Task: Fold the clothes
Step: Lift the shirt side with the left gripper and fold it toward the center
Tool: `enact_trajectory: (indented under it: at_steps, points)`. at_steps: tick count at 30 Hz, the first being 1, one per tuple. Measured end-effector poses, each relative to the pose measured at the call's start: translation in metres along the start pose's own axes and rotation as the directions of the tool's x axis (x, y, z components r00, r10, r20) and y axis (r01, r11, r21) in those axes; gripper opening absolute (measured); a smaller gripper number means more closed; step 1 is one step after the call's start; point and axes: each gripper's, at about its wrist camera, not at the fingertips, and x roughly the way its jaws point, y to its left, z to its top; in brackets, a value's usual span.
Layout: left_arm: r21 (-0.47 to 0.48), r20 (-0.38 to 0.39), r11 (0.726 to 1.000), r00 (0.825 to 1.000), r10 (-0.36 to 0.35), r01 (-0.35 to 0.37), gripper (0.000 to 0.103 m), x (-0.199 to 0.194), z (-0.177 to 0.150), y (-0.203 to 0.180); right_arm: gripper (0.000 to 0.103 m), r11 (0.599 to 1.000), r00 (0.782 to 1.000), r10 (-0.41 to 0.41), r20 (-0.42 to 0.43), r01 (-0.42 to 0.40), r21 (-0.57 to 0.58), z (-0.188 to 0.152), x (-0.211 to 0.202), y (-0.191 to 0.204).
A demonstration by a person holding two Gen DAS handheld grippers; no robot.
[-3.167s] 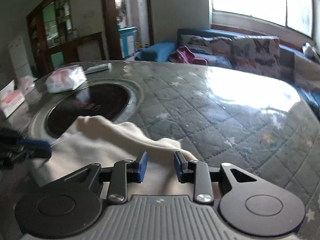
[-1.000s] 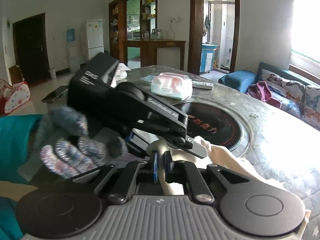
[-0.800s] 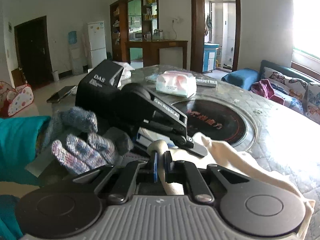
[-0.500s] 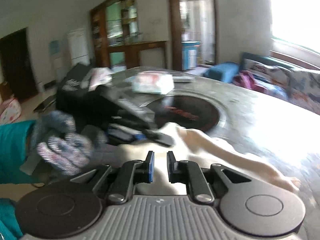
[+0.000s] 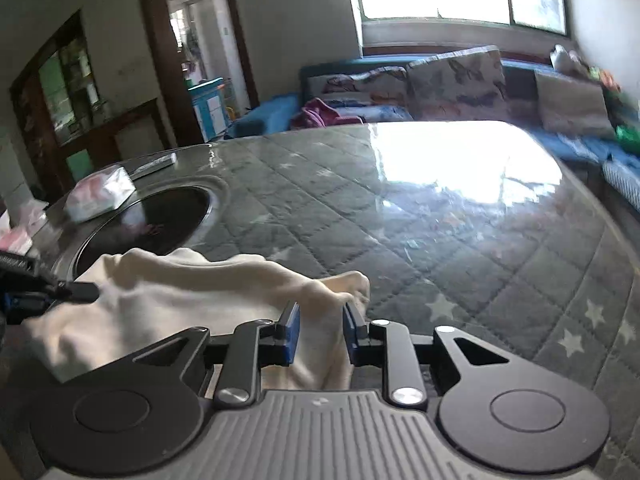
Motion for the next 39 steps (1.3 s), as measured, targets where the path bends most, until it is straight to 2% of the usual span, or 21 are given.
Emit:
enact_trajectory:
  at_steps: [10,12,21,30,39]
  points:
    - [0.065,0.012,0.997,0.999,0.044,-0.044,0.015,0.004,0.001,-0.007,0.030,0.996,0.999,0.039,0.007,-0.040,0.076,-0.008,0.005,-0.013]
    - [0.087,0.017,0.995,0.998,0.053,-0.054,0.015,0.004,0.000,-0.011,0.014,0.995,0.999,0.051,0.010,-0.052,0.086,-0.009,0.004,-0.014]
    - [0.184,0.023,0.982,0.999,0.043,-0.046,0.014,0.006,0.003,-0.042,0.009,0.997,0.995,0.033,0.093,-0.039,0.069,-0.005,-0.033,-0.010]
    - [0.292,-0.036,0.956,0.999,-0.021,0.030,0.013,0.047,-0.006,-0.103,0.009,0.996,0.985,-0.087,0.151,0.084,0.030,0.014,-0.075,-0.035]
    - [0.379,-0.116,0.916,0.989,-0.092,0.130,0.013,0.106,-0.028,-0.176,0.009,0.964,0.950,-0.266,0.165,0.261,0.047,0.026,-0.100,-0.091]
